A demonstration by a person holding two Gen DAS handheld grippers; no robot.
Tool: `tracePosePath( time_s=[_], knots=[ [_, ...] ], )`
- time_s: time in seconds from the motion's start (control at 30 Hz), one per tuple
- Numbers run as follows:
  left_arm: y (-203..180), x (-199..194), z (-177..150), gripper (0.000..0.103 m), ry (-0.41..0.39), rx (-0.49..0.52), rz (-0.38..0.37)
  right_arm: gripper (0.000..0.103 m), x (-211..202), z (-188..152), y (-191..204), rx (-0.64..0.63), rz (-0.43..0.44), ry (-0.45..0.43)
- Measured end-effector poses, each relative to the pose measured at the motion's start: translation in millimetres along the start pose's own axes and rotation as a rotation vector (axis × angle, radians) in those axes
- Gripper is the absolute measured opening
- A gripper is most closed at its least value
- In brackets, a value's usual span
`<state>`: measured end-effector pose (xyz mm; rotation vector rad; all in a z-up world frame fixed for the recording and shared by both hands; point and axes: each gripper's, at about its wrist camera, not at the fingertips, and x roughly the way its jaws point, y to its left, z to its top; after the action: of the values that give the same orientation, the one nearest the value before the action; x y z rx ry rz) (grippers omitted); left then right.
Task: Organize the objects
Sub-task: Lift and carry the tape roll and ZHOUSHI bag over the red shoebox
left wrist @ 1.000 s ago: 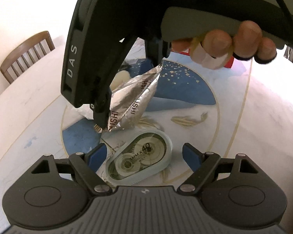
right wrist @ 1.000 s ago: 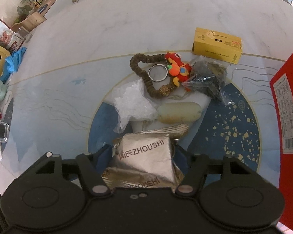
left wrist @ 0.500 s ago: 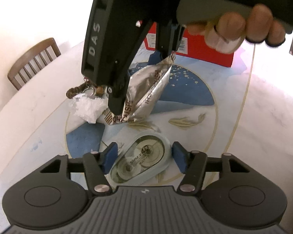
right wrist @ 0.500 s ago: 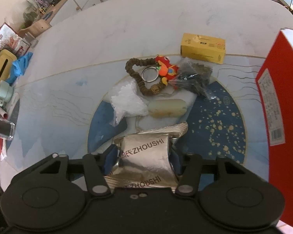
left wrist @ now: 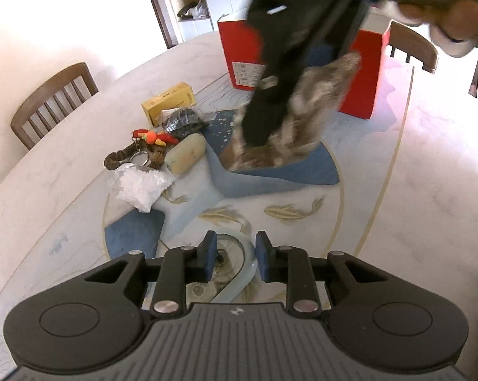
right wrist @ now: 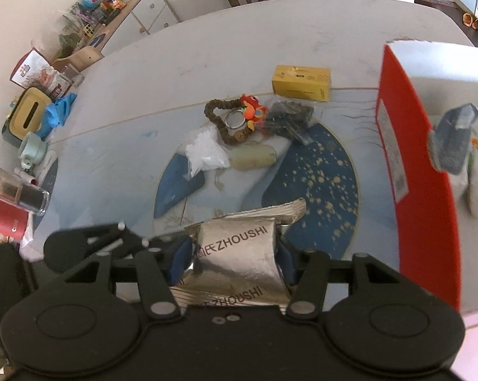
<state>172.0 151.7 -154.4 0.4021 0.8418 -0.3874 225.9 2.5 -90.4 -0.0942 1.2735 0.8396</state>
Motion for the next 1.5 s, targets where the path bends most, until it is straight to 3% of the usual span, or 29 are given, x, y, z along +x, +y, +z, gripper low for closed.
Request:
tracePosePath(
  time_s=[0.07,0.1,0.13,0.4,0.6,0.8,0.9,1.23,1.5],
  knots=[
    [-0.6,5.8,1.0,0.049,0.006,0.006,-0.012,0.055,-6.9,-4.9,-3.7,0.008,0.004,-0.001],
    [0.4,5.5,0.1,0.068,0.002,0.009,-0.01,0.055,-10.8,-7.7,-5.2,0.01,0.003,-0.002],
    [1.4,3.7,-1.2,0.073,-0.007,0.01,-0.006,0.055,-13.5,-10.1,-6.8,0.013,0.001,-0.003],
    [16.3,9.5,-7.9,0.073,0.035,0.018,-0.075,0.055,-30.9,-29.0,-14.5,0.029,0.003,0.004],
    [41.5,17.7,-12.1,0.073,0.063,-0.064,-0.179,0.055,-35.1,-38.8,-15.6,0.045,-0.003,0.015],
    [46.0,17.5,-12.8,0.072,0.048,-0.069,-0.219,0.055,-38.1,-44.4,-15.9,0.059,-0.014,0.014],
    [40.1,14.8,-12.7,0.058,0.044,-0.04,-0.199,0.055,-39.5,-46.3,-15.2,0.062,-0.017,0.016],
    [32.1,10.6,-7.9,0.056,0.082,-0.118,-0.137,0.055,-52.8,-48.8,-19.4,0.057,-0.023,-0.005],
    [28.4,-8.8,8.8,0.056,0.054,-0.224,-0.108,0.055,-76.7,-50.7,-31.4,0.04,-0.022,-0.045]
  ],
)
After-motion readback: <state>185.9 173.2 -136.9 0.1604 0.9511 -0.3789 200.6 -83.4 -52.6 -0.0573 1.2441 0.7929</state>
